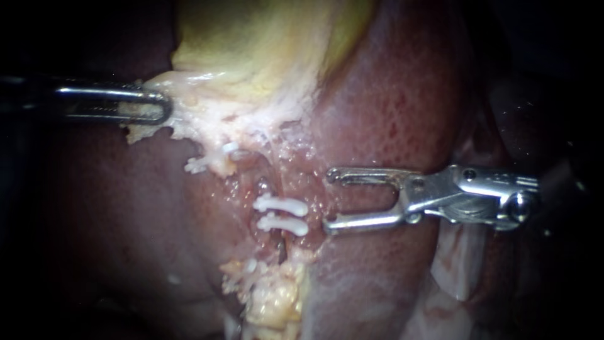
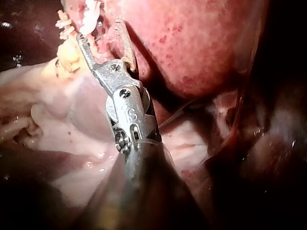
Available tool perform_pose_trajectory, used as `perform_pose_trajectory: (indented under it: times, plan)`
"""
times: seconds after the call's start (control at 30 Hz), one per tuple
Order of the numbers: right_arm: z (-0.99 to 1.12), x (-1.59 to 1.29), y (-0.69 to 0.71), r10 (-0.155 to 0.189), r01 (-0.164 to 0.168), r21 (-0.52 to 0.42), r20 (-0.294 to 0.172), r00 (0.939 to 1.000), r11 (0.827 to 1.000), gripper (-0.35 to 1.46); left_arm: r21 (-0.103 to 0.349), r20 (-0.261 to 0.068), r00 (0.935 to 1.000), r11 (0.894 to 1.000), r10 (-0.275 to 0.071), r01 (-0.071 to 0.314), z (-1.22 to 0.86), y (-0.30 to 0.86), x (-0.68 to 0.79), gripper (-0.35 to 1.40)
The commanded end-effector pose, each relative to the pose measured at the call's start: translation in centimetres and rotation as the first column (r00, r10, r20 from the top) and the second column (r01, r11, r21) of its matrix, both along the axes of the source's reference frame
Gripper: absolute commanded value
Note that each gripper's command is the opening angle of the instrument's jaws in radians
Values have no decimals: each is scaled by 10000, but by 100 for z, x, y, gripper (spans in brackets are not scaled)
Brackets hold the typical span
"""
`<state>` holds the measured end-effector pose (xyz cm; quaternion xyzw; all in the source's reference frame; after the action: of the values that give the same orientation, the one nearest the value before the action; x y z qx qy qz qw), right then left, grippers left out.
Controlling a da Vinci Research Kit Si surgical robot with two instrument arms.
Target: Going back second clip right tube
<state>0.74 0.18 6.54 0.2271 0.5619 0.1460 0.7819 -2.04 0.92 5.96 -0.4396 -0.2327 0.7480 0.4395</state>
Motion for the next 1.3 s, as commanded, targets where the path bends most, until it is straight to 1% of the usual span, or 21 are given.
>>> perform_pose_trajectory:
  times: [0.03, 0.13, 0.17, 0.33, 0.43, 0.6, 0.73, 0.77, 0.87, 1.1, 1.2, 1.3]
  plan:
    - [-5, -3, 1, -273, 278, -302, 160, 9995, 9992, 50, 0, 5, 10000, 10000, 2, -2, 0, 0, 0, -35]
    - [-16, -9, 2, -698, 726, -879, 345, 9970, 9935, 50, 0, 4, 10000, 10000, 1, -1, -1, 0, 0, -35]
    - [-19, -12, 3, -777, 808, -1031, 332, 9964, 9914, 50, 0, 4, 10000, 10000, 1, -1, -1, 0, 0, -35]
    - [-31, -21, 3, -948, 972, -1426, 231, 9952, 9850, 50, 0, 4, 10000, 10000, 1, -1, -1, 0, 0, -35]
    - [-35, -23, 4, -1041, 1057, -1677, 183, 9944, 9801, 50, 0, 3, 10000, 10000, -1, 1, -1, 0, -1, -35]
    - [-37, -24, 8, -1084, 1095, -1814, 160, 9940, 9773, 50, -6, -3, 10000, 10000, -8, 8, 0, -1, -2, -35]
    - [-37, -25, 8, -1123, 1129, -1921, 143, 9936, 9749, 50, -46, -29, 10000, 10000, -34, 33, 6, -4, -7, -35]
    - [-37, -25, 8, -1124, 1130, -1921, 142, 9936, 9749, 50, -74, -59, 10000, 9999, -68, 67, 8, -6, -10, -35]
    - [-37, -25, 9, -1123, 1129, -1920, 143, 9936, 9749, 50, -69, -21, 10000, 10000, -14, 14, 13, -10, -17, -35]
    - [-36, -27, 9, -1145, 1149, -1975, 133, 9933, 9736, 50, -64, 55, 9999, 9999, 93, -93, 31, -13, -35, -35]
    - [-36, -29, 9, -1153, 1156, -1975, 129, 9932, 9735, 50, -48, 36, 9999, 9999, 166, -166, 40, -12, -44, -35]
    - [-36, -29, 9, -1151, 1154, -1975, 130, 9933, 9735, 50, -45, 55, 9998, 9998, 193, -193, 45, -10, -46, -35]
